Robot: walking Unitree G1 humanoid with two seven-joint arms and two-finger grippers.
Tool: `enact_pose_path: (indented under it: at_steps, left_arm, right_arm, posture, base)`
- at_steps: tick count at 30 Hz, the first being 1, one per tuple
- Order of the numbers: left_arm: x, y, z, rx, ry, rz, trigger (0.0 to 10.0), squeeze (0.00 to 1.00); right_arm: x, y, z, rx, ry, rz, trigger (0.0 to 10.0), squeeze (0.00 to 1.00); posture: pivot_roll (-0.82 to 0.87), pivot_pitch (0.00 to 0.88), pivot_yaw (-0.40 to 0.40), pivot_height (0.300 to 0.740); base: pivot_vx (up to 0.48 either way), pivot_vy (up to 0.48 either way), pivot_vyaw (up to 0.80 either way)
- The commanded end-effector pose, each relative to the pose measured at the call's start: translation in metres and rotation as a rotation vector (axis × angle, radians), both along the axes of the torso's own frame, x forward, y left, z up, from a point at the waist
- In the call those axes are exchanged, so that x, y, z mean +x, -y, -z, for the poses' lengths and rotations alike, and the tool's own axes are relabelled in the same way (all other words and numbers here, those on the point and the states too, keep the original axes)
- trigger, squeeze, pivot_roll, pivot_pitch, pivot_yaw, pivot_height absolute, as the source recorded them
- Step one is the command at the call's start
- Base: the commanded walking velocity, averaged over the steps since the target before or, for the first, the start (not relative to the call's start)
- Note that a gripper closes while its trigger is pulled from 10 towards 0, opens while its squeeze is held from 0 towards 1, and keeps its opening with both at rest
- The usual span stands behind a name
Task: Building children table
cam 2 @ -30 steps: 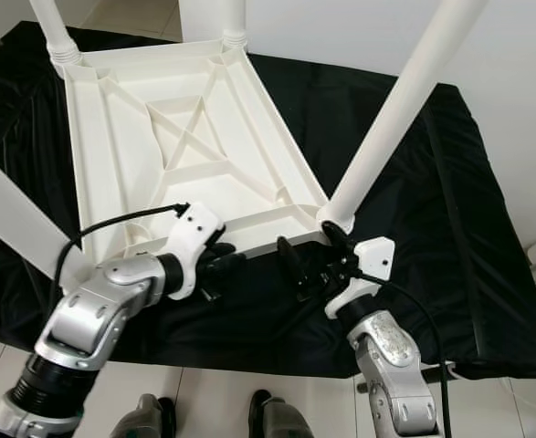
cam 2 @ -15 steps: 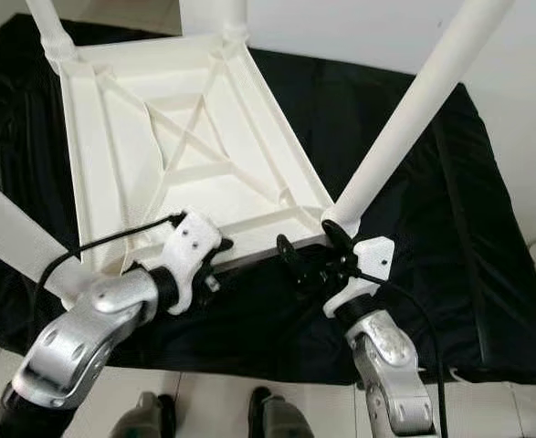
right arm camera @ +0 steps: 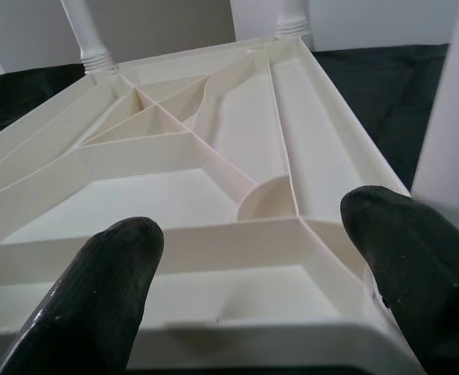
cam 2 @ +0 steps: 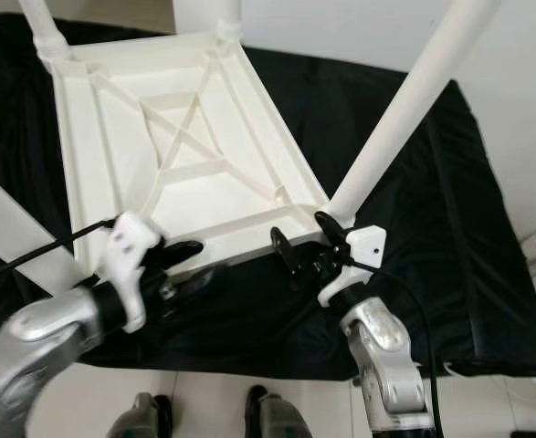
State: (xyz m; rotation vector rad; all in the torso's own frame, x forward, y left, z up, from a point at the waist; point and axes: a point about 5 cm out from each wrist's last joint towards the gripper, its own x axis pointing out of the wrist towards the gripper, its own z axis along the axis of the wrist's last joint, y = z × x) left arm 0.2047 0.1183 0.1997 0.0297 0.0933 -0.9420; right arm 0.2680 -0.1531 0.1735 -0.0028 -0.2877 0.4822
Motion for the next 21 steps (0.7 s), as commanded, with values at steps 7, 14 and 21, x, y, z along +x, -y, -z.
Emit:
enact_pose_path:
  at_steps: [7,14,21]
  left_arm:
    - [-0.037,-0.012,-0.005,-0.07,-0.078,0.246,10.0,0.0]
    - [-0.052,-0.028,-0.004,-0.067,-0.124,0.192,10.0,0.0]
    - [-0.076,-0.034,0.0,-0.06,-0.194,0.156,10.0,0.0]
  right_arm:
    - [0.016,0.003,-0.003,-0.026,0.015,-0.029,10.0,0.0]
    - [0.027,-0.004,-0.005,-0.029,0.026,-0.069,10.0,0.0]
    - [0.042,-0.02,-0.011,-0.013,0.042,-0.145,10.0,0.0]
  posture:
    - [0.16,0.228,-0.133,0.74]
    - [0.21,0.235,-0.161,0.74]
    - [0.25,0.242,-0.181,0.74]
  base:
    - [0.0,0.0,0.0]
    - [0.0,0.0,0.0]
    - [0.0,0.0,0.0]
